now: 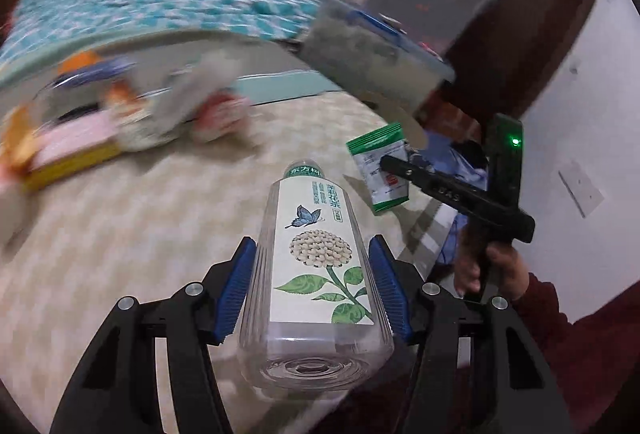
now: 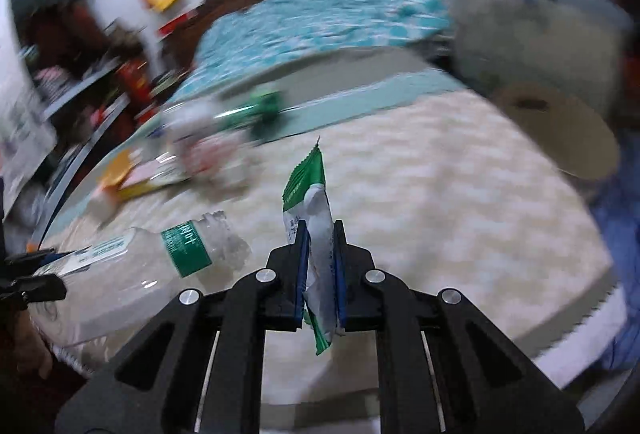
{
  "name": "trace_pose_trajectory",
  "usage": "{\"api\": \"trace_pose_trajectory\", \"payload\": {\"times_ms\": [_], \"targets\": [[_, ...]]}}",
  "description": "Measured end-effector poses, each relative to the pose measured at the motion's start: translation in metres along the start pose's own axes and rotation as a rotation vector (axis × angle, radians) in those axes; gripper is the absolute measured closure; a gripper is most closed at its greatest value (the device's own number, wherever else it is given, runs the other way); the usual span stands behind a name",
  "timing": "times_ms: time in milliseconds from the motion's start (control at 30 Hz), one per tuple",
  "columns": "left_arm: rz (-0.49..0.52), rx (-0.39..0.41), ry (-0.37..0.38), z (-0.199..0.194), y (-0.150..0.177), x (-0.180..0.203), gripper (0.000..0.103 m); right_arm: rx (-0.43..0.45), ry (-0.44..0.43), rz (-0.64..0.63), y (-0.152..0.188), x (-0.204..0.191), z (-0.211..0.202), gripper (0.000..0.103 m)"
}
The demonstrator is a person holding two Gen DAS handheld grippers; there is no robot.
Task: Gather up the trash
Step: 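Carry both items to the beige bin and open both tools to drop them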
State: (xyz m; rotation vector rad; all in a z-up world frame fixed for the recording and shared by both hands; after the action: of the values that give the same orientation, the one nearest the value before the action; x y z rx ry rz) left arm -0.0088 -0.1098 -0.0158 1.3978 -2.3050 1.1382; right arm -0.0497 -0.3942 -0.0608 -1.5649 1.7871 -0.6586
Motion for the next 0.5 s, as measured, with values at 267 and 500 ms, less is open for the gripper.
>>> {"api": "trace_pose_trajectory", "payload": {"times_ms": [267,500], "targets": [[0.116,-0.093,0.044,0.119,-0.063,0.077,0.048,0.051,0.07,0.124,-0.035,0.109,-0.003,0.089],[0.214,-0.111,0.061,0.219,-0.118,0.152,0.047,0.015,0.16,0.242,-0.054,0.213,0.012,0.086]]}}
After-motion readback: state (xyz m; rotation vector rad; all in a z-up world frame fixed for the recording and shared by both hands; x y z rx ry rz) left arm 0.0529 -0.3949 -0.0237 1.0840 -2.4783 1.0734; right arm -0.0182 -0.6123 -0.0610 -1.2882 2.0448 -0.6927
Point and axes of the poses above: each gripper's, at about its wrist camera, not at the fingertips, and z roughly the way its jaws point, x to its right, y to its underside, the point moved 2 cm from there along z, roughly the way its jaws point, and after that the axes turned 15 degrees about -z, right-handed, at the moved point
